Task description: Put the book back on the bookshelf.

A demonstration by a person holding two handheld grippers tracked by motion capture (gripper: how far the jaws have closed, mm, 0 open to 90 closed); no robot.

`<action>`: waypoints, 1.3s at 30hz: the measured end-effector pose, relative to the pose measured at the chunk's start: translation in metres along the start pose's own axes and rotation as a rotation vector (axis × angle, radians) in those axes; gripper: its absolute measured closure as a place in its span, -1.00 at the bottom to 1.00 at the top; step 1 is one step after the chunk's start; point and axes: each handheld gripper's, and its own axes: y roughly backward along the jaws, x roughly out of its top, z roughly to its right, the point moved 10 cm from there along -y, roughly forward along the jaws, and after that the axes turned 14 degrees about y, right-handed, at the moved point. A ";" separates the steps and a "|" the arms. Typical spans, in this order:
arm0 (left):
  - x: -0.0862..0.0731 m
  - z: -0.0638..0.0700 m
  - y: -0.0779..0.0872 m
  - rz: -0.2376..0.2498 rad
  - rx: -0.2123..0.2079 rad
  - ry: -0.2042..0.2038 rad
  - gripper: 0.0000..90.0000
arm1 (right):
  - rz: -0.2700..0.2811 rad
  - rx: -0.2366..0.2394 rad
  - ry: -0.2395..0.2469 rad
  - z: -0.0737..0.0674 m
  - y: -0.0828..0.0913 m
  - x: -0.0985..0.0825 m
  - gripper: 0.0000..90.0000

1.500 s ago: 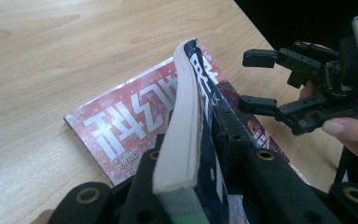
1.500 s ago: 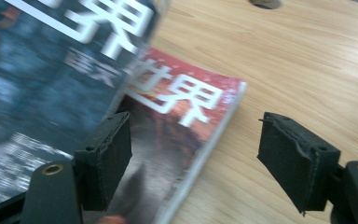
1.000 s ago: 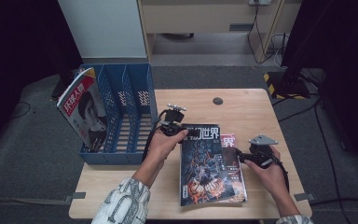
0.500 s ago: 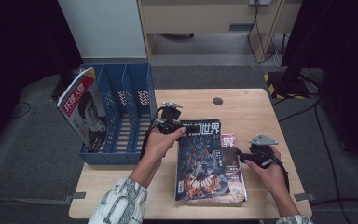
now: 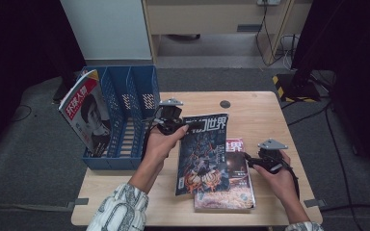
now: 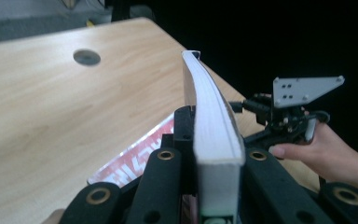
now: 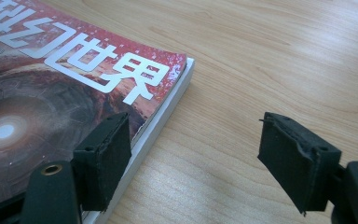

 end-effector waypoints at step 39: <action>0.041 -0.018 0.084 0.152 0.043 0.105 0.83 | -0.090 -0.015 -0.021 0.007 -0.005 -0.020 -0.51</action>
